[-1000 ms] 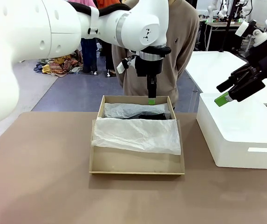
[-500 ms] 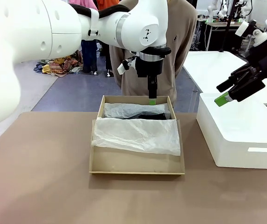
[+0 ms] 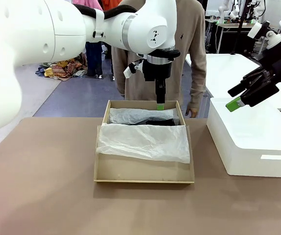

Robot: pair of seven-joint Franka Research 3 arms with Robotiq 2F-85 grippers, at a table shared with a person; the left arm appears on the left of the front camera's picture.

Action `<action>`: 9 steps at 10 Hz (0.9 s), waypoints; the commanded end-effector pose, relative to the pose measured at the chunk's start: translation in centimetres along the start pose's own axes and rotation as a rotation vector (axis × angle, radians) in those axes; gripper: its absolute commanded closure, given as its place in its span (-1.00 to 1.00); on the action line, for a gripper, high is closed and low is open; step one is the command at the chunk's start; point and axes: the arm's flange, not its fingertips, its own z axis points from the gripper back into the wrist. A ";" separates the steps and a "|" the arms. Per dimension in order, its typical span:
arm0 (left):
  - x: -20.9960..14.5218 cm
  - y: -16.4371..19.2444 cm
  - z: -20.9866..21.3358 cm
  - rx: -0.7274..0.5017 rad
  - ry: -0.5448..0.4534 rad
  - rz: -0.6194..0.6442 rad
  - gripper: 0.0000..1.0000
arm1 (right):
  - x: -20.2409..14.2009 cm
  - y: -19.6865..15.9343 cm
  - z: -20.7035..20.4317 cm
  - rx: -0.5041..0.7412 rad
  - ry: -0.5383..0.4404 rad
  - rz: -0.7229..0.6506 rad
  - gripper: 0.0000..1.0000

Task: Pack the shoes into the box.
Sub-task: Close the Shoes Box.

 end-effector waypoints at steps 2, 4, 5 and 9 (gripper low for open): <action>1.9 1.4 1.8 -0.011 -0.018 -0.302 -1.00 | 0.2 0.0 -0.1 0.017 -0.026 0.009 -1.00; 5.8 2.7 3.8 0.022 -0.129 -0.515 -1.00 | 0.2 0.0 -0.1 0.017 -0.026 0.009 -1.00; 7.8 3.3 4.8 0.023 -0.165 -0.617 -1.00 | 0.2 0.0 -0.1 0.017 -0.026 0.009 -1.00; 16.6 5.9 7.4 -0.012 -0.093 -1.149 -1.00 | 0.2 0.0 -0.1 0.017 -0.026 0.009 -1.00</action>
